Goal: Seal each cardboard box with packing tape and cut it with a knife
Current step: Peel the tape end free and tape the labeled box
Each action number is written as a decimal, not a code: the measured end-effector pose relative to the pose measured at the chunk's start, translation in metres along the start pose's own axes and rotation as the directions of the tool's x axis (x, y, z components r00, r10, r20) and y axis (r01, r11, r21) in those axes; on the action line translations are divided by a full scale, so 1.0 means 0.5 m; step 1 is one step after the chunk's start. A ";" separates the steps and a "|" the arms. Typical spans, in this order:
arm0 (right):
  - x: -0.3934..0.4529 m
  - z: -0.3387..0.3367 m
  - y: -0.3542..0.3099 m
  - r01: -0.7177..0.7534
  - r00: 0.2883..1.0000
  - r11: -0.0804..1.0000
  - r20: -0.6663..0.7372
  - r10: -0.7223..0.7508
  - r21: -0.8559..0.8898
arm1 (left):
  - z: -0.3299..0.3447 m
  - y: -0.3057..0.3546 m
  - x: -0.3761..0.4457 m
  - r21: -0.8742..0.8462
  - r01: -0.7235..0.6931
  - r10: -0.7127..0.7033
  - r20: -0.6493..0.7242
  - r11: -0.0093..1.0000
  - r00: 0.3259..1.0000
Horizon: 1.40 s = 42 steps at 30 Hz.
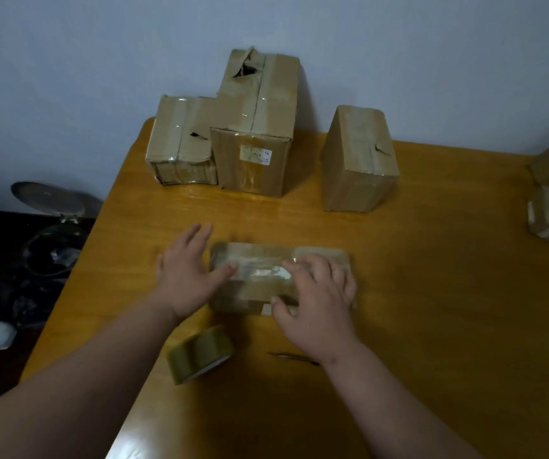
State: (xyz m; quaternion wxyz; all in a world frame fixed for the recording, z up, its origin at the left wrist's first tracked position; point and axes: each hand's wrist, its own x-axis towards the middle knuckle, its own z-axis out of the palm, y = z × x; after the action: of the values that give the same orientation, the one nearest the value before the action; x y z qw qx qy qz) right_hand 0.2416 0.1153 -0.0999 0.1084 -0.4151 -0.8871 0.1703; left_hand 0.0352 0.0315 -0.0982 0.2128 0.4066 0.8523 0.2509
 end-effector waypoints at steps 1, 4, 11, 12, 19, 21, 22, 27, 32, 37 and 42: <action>-0.008 0.007 -0.021 0.008 1.000 1.000 -0.008 -0.007 0.022 | -0.011 -0.022 -0.008 -0.111 0.105 -0.112 -0.053 0.988 0.992; -0.034 0.032 -0.075 0.032 0.995 0.992 0.091 -0.043 0.120 | -0.033 -0.085 -0.039 -0.317 0.320 -0.339 -0.003 0.893 0.941; -0.071 0.089 -0.152 -0.025 0.929 0.974 0.366 -0.060 0.224 | -0.040 -0.169 -0.126 -0.268 0.504 -0.376 0.410 0.821 0.831; -0.070 0.095 -0.162 -0.012 0.912 0.976 0.402 -0.079 0.218 | -0.038 -0.178 -0.134 -0.227 0.509 -0.368 0.462 0.830 0.807; -0.059 0.098 -0.198 -0.016 0.796 0.989 0.601 -0.077 0.148 | -0.014 -0.209 -0.156 0.265 0.008 -0.155 0.541 0.964 0.827; -0.058 0.091 -0.200 -0.010 0.776 0.991 0.626 -0.075 0.131 | -0.006 -0.217 -0.157 0.377 -0.040 -0.172 0.512 0.925 0.842; -0.057 0.087 -0.202 0.007 0.767 0.992 0.636 -0.084 0.123 | -0.002 -0.220 -0.157 0.390 -0.031 -0.184 0.504 0.920 0.844; -0.058 0.071 -0.210 -0.028 0.718 0.981 0.687 -0.112 0.190 | 0.003 -0.223 -0.157 0.392 -0.012 -0.213 0.523 0.920 0.825; -0.063 0.050 -0.209 -0.131 0.757 0.927 0.639 -0.136 0.352 | -0.023 -0.208 -0.159 0.056 0.160 -0.164 0.560 0.985 0.812; -0.061 0.020 -0.202 -0.242 0.741 0.862 0.658 -0.132 0.445 | -0.067 -0.190 -0.163 -0.102 0.314 -0.172 0.660 0.944 0.731; -0.045 -0.046 -0.166 -0.345 0.795 0.731 0.597 -0.106 0.589 | -0.104 -0.147 -0.142 -0.325 0.525 -0.093 0.779 0.787 0.620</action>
State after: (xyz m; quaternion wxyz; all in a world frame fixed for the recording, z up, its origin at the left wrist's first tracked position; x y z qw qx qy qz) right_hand 0.2054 0.0532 -0.0474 -0.0446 -0.3319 -0.7215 0.6060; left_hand 0.0039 -0.0786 -0.0903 0.6766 0.2369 0.6516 0.2479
